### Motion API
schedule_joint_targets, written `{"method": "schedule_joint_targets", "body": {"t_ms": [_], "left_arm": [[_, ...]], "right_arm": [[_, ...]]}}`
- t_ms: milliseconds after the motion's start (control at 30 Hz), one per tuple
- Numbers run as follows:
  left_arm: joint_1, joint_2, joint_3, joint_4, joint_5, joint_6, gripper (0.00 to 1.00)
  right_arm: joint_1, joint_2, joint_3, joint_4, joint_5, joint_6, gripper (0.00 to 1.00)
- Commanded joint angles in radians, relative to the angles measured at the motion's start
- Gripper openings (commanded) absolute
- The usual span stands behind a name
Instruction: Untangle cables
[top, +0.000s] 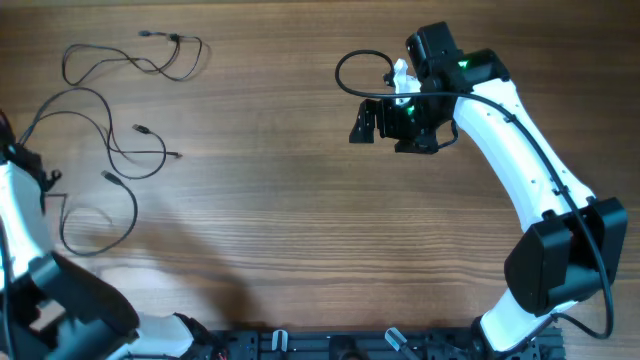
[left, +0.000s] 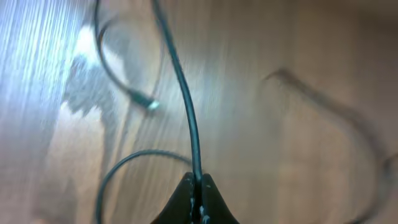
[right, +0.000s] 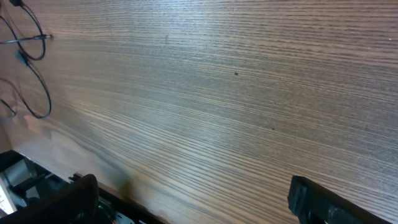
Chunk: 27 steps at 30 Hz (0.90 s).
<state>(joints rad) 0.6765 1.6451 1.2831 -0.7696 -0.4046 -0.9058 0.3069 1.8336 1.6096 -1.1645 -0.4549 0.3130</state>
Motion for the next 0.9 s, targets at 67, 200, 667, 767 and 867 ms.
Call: {"method": "schedule_joint_targets", "body": {"t_ms": [67, 200, 667, 767, 867], "left_arm": [[0.008, 0.176, 0.000, -0.126, 0.097, 0.066, 0.04], [-0.007, 0.244, -0.002, -0.179, 0.150, 0.119, 0.04], [-0.030, 0.248, -0.002, -0.322, 0.284, 0.152, 0.29], [-0.030, 0.248, -0.002, -0.323, 0.507, 0.292, 0.04], [-0.030, 0.248, 0.000, -0.312, 0.834, 0.460, 0.04]], "right_arm": [[0.005, 0.009, -0.002, 0.008, -0.010, 0.005, 1.00], [0.005, 0.009, -0.002, 0.008, -0.010, 0.005, 1.00], [0.005, 0.008, -0.002, 0.008, -0.010, 0.003, 1.00], [0.005, 0.009, -0.002, 0.008, -0.010, 0.003, 1.00], [0.005, 0.008, -0.002, 0.007, -0.010, 0.004, 1.00]]}}
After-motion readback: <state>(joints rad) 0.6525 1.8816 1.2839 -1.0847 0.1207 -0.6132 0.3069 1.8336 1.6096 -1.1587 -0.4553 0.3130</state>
